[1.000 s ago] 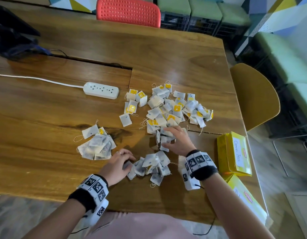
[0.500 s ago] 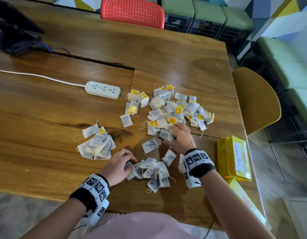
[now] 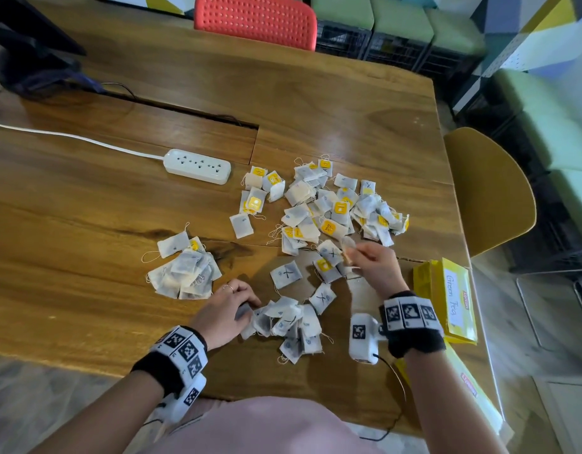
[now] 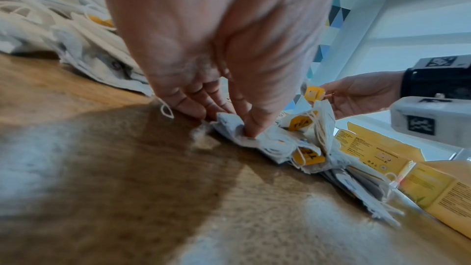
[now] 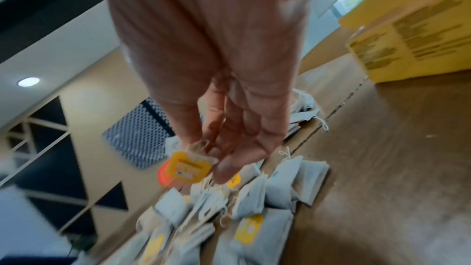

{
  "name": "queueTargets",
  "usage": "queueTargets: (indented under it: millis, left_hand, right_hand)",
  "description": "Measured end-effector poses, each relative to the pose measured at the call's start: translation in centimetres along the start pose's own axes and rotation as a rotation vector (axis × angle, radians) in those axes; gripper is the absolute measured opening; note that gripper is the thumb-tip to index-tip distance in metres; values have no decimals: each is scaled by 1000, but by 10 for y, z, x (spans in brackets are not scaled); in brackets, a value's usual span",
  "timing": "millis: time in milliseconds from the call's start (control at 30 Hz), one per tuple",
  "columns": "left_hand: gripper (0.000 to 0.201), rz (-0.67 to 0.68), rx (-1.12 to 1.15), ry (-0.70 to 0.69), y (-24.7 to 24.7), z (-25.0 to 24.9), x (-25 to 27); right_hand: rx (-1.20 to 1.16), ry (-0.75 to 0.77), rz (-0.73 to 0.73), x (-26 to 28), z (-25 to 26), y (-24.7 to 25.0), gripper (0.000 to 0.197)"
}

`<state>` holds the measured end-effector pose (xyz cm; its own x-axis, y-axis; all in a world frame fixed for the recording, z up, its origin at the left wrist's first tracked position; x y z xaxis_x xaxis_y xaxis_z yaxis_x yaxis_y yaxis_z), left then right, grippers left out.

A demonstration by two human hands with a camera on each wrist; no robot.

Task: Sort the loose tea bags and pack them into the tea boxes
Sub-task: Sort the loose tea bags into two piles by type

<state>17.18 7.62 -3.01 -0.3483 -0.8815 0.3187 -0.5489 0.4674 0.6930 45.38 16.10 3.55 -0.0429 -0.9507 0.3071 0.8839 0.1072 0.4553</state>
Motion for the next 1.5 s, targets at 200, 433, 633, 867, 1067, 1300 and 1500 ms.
queueTargets:
  millis: [200, 433, 633, 867, 1067, 1300, 1500]
  left_hand:
    - [17, 20, -4, -13, 1, 1, -2]
    - [17, 16, -4, -20, 2, 1, -1]
    - [15, 21, 29, -11, 2, 1, 2]
    - [12, 46, 53, 20, 2, 3, 1]
    - [15, 79, 77, 37, 6, 0, -3]
    - [17, 71, 162, 55, 12, 2, 1]
    - [21, -19, 253, 26, 23, -6, 2]
  right_hand:
    - [242, -42, 410, 27, -4, -43, 16]
    - [626, -7, 70, -25, -13, -35, 39]
    - [573, 4, 19, -28, -10, -26, 10]
    - [192, 12, 110, 30, -19, -32, 8]
    - [470, -54, -86, 15, -35, -23, 31]
    - [631, -80, 45, -3, -31, -39, 12]
    - [345, -184, -18, 4, -30, -19, 8]
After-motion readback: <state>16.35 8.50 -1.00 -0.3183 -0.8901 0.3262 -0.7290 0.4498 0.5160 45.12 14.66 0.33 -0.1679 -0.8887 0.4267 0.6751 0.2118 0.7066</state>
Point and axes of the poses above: each hand's wrist, its own x-axis away from the middle knuckle, its own y-axis out of the back of the hand, z = x × y, the point moved 6 cm from there along -x, towards the middle knuckle, and after that the axes turned 5 degrees about z, right-handed, at the moved point
